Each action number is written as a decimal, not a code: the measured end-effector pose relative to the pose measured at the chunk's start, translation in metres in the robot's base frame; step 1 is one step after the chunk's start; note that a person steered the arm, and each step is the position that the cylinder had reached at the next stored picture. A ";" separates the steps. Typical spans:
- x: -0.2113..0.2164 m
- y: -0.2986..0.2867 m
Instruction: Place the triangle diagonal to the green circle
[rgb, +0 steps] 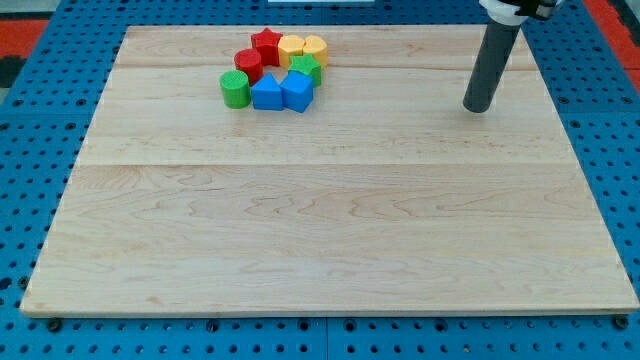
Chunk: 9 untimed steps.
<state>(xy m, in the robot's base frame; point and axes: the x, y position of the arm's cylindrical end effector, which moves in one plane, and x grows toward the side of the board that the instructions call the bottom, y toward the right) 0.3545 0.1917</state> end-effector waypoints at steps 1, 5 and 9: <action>0.000 0.000; -0.001 0.011; -0.113 -0.063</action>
<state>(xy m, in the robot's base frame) 0.2414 0.1288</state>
